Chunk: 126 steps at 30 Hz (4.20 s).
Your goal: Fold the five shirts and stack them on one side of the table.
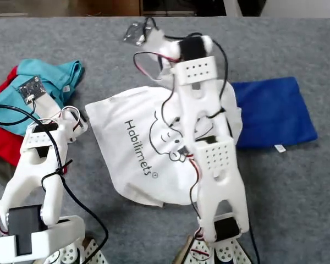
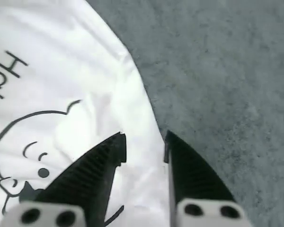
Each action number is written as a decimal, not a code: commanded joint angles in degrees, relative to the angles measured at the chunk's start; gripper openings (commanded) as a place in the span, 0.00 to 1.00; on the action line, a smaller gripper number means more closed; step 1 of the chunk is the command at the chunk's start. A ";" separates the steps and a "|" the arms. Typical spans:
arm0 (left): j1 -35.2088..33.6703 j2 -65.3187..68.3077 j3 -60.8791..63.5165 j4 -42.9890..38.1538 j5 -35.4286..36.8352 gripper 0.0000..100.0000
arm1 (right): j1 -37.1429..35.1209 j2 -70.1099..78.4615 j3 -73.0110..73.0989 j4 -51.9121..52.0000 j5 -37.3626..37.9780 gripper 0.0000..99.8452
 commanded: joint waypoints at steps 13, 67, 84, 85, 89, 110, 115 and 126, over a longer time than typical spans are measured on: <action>0.35 -0.13 -2.99 0.00 0.00 0.22 | -3.82 1.98 10.95 1.14 15.21 0.21; -5.71 -0.13 -4.92 0.26 6.24 0.23 | 22.46 12.18 -19.03 -23.03 -36.57 0.01; 11.60 28.53 -54.86 27.60 15.91 0.23 | 24.13 23.78 -19.12 -30.07 -40.18 0.01; 11.96 31.96 -59.60 30.77 16.79 0.23 | 24.13 23.78 -19.12 -30.07 -40.18 0.01; 12.48 43.30 -77.36 44.48 19.08 0.23 | 24.13 23.78 -19.03 -30.07 -40.09 0.01; 10.20 82.86 -130.81 69.27 31.56 0.22 | 23.78 23.78 -18.59 -30.07 -38.59 0.01; 10.20 83.82 -130.55 69.10 33.41 0.20 | 23.78 23.78 -18.59 -30.07 -38.59 0.01; 10.20 86.29 -130.99 68.48 35.78 0.09 | 23.78 23.78 -18.59 -30.07 -38.59 0.01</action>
